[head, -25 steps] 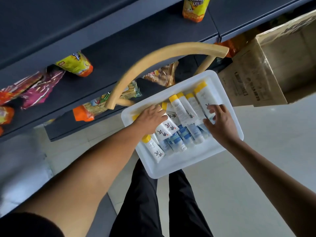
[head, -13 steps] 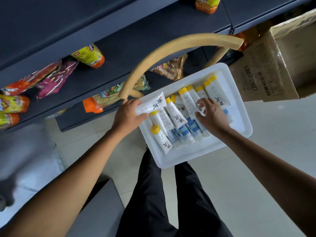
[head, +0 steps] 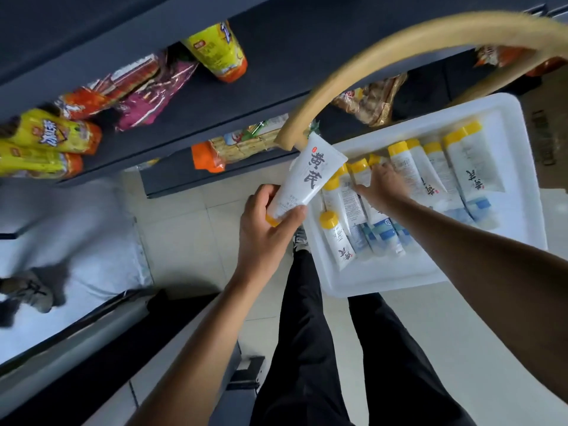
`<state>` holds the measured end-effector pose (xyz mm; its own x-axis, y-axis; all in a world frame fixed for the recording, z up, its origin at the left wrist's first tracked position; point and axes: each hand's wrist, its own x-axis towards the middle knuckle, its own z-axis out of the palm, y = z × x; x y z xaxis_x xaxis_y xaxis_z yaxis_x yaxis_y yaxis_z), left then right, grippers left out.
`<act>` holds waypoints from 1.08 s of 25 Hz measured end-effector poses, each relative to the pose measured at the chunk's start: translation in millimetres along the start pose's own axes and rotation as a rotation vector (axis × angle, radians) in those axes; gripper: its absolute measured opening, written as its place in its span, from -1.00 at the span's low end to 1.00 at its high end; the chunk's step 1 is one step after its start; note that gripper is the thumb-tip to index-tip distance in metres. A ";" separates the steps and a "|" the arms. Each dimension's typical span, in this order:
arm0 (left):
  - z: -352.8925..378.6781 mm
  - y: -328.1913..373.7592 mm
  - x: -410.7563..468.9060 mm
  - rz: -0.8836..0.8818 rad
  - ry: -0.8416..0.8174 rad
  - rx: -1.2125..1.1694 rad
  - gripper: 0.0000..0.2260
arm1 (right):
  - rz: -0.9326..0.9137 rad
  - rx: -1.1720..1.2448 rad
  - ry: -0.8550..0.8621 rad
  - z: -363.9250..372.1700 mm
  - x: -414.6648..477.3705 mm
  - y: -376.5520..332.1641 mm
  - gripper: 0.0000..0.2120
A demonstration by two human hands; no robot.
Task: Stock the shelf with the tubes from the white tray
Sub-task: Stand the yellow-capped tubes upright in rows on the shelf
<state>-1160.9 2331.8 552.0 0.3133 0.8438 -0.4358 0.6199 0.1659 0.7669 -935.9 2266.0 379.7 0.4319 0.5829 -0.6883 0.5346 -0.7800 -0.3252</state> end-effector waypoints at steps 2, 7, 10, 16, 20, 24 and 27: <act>1.0 10.6 -6.1 -0.011 0.031 -0.089 -0.80 | 0.010 0.004 0.020 0.4 -0.8 -4.7 -0.30; -1.8 50.2 -31.5 0.046 0.121 -0.228 -0.82 | -0.062 0.092 0.007 -30.8 -33.9 -7.7 -0.46; -7.2 80.7 -50.1 0.057 0.157 -0.315 -0.76 | -0.117 0.152 0.026 -64.7 -70.9 -11.6 -0.50; -41.7 156.1 -94.0 0.117 0.195 -0.515 -0.71 | -0.216 0.342 0.045 -153.2 -151.5 -35.4 -0.60; -68.0 207.1 -119.8 0.221 0.209 -0.586 -0.64 | -0.319 0.363 0.100 -209.2 -201.8 -56.2 -0.55; -101.1 253.9 -136.5 0.340 0.247 -0.678 -0.67 | -0.432 0.395 0.131 -264.7 -246.4 -89.9 -0.71; -124.9 275.3 -140.4 0.405 0.360 -0.730 -0.62 | -0.525 0.404 0.134 -288.9 -272.5 -112.2 -0.75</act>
<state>-1124.1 2322.7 883.1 0.0881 0.9961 0.0112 -0.1365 0.0009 0.9906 -903.6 2260.4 791.1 0.2896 0.9107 -0.2946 0.3957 -0.3941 -0.8295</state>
